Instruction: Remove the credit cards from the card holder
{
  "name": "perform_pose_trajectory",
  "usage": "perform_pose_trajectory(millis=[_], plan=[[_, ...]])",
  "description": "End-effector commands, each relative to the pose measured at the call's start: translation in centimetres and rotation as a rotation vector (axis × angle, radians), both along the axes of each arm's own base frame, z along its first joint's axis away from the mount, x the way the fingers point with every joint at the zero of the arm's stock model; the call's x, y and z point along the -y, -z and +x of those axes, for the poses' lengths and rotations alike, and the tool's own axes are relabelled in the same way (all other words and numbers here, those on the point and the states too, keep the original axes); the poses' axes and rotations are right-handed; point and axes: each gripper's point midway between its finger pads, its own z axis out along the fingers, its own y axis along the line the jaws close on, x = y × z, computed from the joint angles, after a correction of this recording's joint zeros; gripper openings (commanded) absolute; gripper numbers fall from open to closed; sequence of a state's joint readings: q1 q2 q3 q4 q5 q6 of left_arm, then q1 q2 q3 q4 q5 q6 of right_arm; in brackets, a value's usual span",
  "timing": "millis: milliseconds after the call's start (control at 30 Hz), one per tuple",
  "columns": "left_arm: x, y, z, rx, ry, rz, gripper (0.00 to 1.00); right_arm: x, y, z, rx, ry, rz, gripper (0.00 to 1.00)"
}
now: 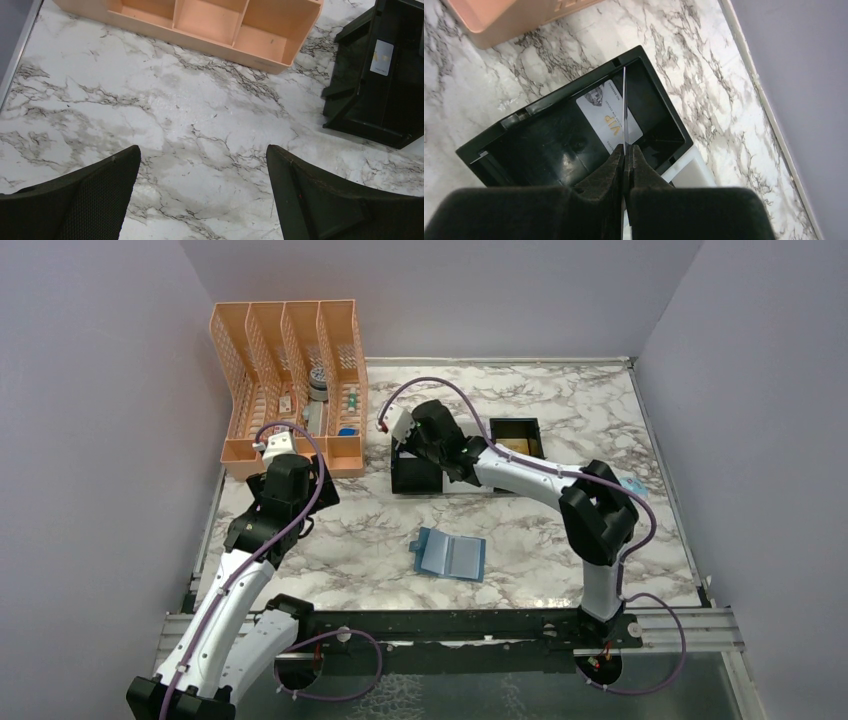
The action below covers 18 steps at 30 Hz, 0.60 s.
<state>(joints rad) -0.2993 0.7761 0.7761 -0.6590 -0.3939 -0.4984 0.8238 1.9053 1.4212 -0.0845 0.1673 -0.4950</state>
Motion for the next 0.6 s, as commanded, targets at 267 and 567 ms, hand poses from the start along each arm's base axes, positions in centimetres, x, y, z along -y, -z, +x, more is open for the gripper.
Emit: perform_pose_trajectory(millis=[267,567], plan=[[-0.5,-1.0,0.2,0.044,-0.011,0.014,0.99,0.2,3.6,2.2,0.000,0.012,-0.236,0.01],[-0.2,-1.0,0.2,0.042,0.010,0.009,0.99,-0.1,5.1,3.1,0.008,-0.010,-0.314,0.01]])
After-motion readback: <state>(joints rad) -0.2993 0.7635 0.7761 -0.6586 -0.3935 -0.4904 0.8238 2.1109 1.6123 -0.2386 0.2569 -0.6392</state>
